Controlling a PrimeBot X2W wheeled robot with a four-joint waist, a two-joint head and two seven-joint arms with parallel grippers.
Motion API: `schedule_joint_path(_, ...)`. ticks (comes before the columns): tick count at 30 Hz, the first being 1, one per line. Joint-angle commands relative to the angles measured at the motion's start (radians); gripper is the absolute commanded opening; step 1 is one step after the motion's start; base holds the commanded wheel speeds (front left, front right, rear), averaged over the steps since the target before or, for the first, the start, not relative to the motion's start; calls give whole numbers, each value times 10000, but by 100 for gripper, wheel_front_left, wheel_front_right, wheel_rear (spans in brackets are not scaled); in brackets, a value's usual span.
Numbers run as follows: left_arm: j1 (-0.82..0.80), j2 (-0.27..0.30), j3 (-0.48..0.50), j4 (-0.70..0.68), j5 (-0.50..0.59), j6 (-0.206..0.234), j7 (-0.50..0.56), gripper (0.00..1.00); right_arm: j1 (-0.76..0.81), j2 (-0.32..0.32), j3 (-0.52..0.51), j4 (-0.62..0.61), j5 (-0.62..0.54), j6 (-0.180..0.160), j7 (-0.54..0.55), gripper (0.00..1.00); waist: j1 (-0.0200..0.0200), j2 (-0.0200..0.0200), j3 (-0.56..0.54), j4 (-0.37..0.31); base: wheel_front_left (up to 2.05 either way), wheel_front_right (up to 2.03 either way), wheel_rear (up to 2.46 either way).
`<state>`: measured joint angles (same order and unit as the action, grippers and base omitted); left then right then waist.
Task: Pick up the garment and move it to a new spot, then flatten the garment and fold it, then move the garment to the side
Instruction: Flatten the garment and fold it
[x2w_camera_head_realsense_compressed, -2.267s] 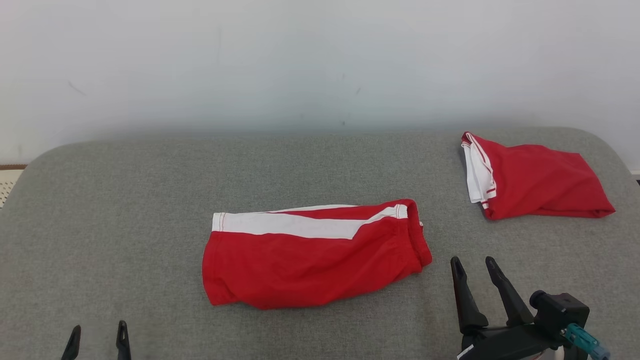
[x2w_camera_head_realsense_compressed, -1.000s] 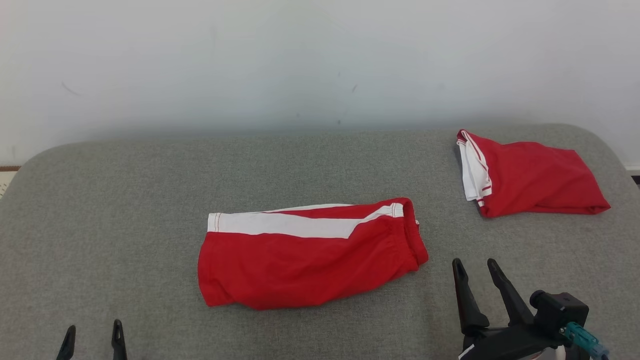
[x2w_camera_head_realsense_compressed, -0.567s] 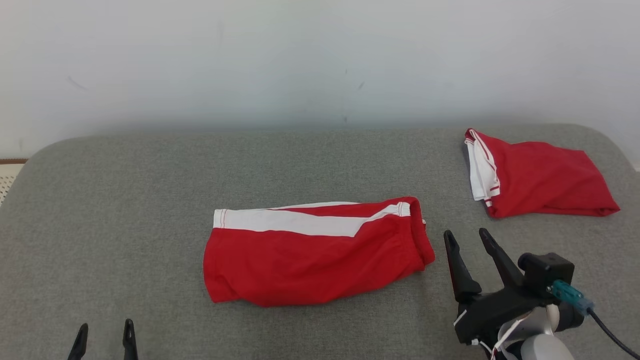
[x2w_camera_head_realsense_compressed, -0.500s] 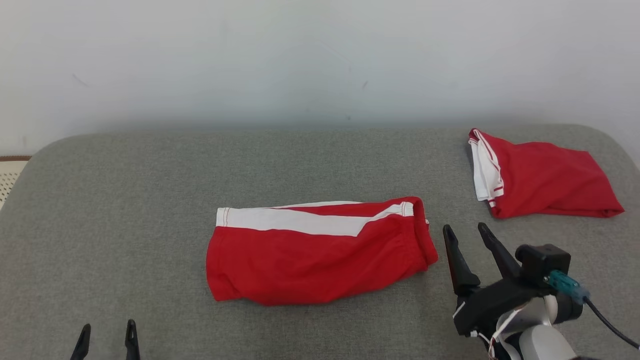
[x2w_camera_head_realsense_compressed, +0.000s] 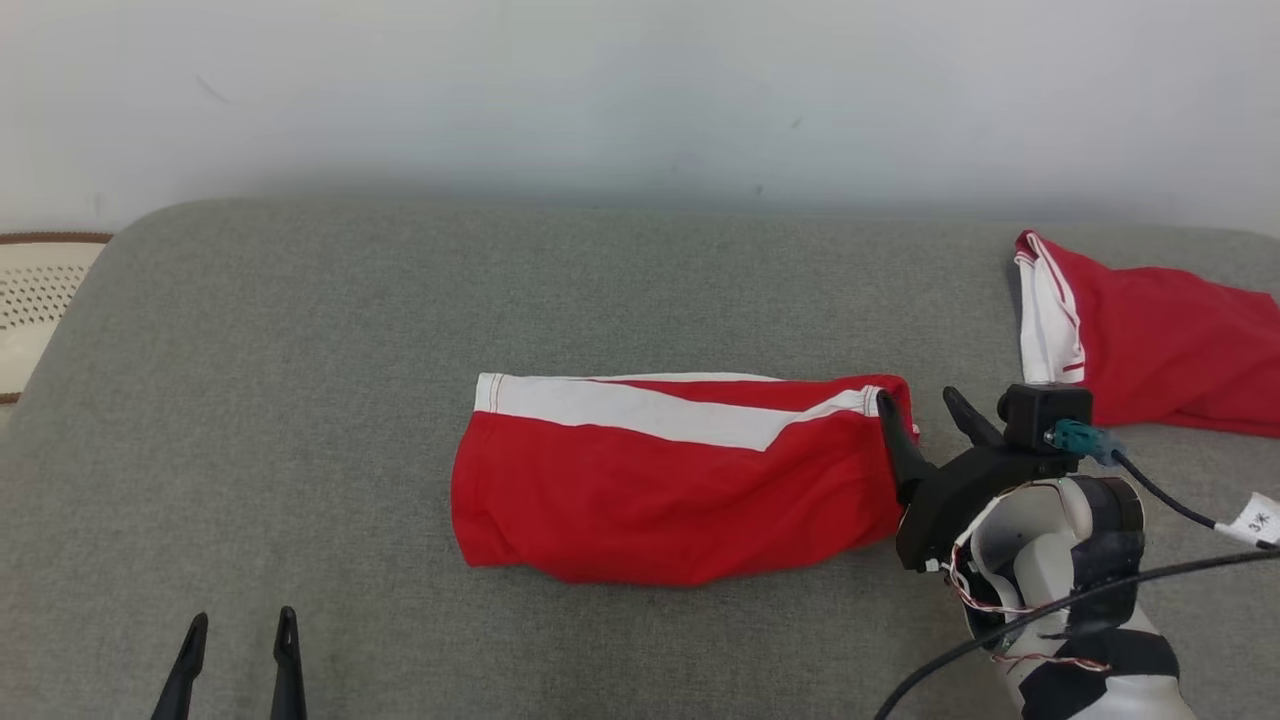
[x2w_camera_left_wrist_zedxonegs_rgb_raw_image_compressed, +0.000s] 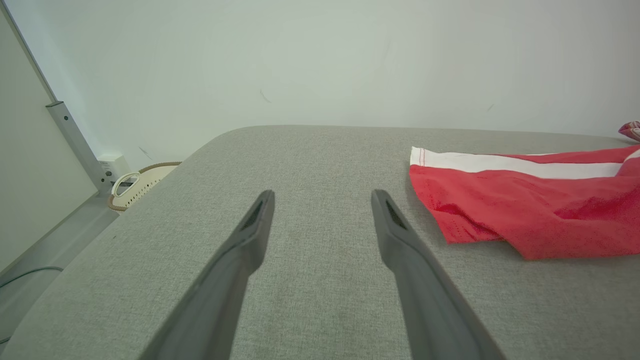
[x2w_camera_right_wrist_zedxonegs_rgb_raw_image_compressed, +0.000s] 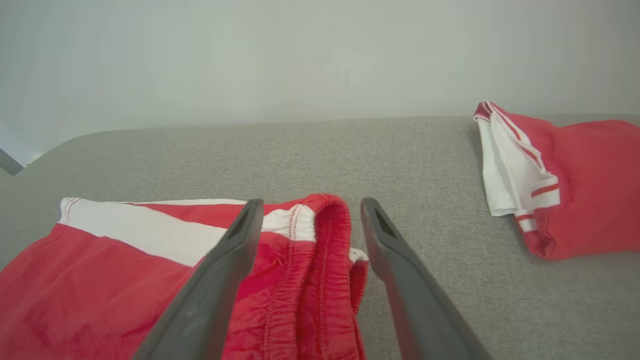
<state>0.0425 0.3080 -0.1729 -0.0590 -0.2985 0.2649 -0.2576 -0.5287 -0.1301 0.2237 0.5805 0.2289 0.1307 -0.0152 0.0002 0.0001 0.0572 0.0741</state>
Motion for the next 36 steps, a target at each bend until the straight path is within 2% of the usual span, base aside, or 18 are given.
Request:
schedule_joint_path(1,-128,-14,-9,63,11,-59,-75,100,-384,0,3,635,-37,-2,-65,100,-2,-1,268,243,0,0,0)
schedule_joint_path(17,-485,-259,100,283,94,-215,-74,100,-1700,130,-362,4349,-515,-2,-379,100,-2,-1,739,359,0,0,0)
schedule_joint_path(27,-530,-409,247,243,177,-333,-76,100,-1907,385,-388,5344,-267,-6,-564,100,-2,-1,822,179,0,0,0)
schedule_joint_path(28,-540,-422,263,278,158,-385,-76,100,-1942,471,-293,5377,-157,-6,-525,96,-2,-1,844,172,0,0,0)
schedule_joint_path(29,-567,-428,284,311,156,-428,-77,100,-1981,544,-195,5361,-34,-2,-566,40,-2,-1,864,169,0,0,0)
schedule_joint_path(30,-597,-436,297,336,161,-435,-77,100,-2021,583,-89,5325,73,0,-623,0,-2,-1,876,173,0,0,0)
schedule_joint_path(36,-464,-534,378,468,256,-509,-77,100,-2039,455,474,5059,756,0,-1069,0,-2,-1,661,159,0,0,0)
